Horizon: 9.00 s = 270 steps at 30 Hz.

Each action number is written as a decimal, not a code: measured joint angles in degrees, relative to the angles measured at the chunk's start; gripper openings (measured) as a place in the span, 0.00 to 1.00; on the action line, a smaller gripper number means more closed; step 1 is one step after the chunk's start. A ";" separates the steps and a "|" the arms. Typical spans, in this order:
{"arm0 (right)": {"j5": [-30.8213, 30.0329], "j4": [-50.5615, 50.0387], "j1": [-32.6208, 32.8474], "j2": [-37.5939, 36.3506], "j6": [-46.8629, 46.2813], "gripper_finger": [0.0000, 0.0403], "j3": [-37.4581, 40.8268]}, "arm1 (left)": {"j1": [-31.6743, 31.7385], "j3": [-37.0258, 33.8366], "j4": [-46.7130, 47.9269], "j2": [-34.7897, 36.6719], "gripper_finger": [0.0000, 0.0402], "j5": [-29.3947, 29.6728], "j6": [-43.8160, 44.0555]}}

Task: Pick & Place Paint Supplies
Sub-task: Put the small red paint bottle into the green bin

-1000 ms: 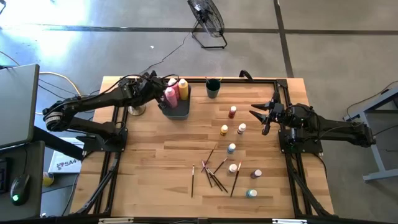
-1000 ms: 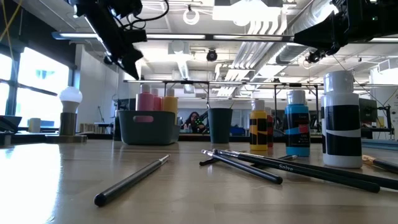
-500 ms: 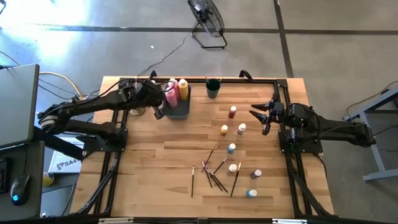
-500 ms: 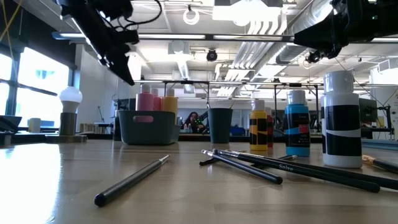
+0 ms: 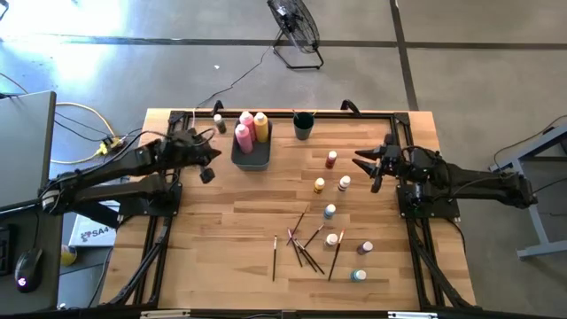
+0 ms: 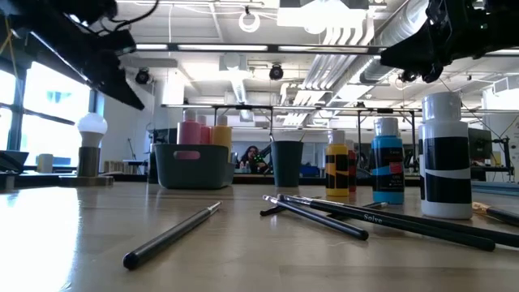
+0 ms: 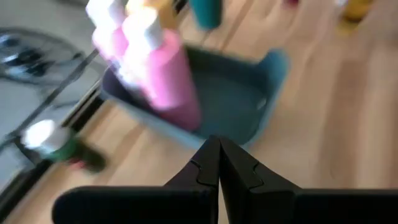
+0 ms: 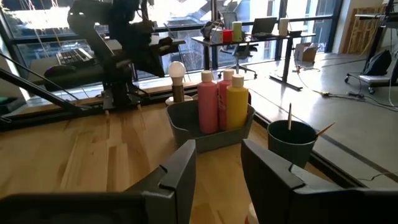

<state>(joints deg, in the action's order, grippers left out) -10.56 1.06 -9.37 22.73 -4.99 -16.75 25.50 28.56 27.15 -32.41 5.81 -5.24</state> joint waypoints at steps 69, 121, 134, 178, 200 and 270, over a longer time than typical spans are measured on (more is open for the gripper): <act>1.67 7.35 -0.01 17.39 -8.83 0.01 0.00 | 0.00 -3.98 -24.16 -10.87 0.00 -15.35 -2.23; -2.91 -13.77 -9.94 52.49 -22.43 0.58 -23.87 | 0.00 -3.99 -24.08 -10.87 0.00 -15.36 -2.01; 0.42 -14.70 -11.06 53.76 -22.43 0.58 -23.86 | 0.00 -3.98 -24.07 -10.87 0.00 -15.28 -2.01; -2.98 -14.95 -11.01 53.72 -21.71 0.58 -23.85 | 0.00 -3.98 -24.07 -10.87 0.00 -15.13 -2.01; -2.74 -15.05 -10.99 53.72 -21.72 0.58 -23.83 | 0.00 -3.98 -24.03 -10.87 0.00 -15.26 -2.01; -2.91 -11.19 -10.99 58.70 -22.04 0.35 -23.80 | 0.00 -3.98 -23.62 -10.85 0.00 -15.28 -2.20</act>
<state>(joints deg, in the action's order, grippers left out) -13.48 -10.13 -20.36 81.43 -27.03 -40.56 25.50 24.58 3.53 -43.27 -9.47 -7.44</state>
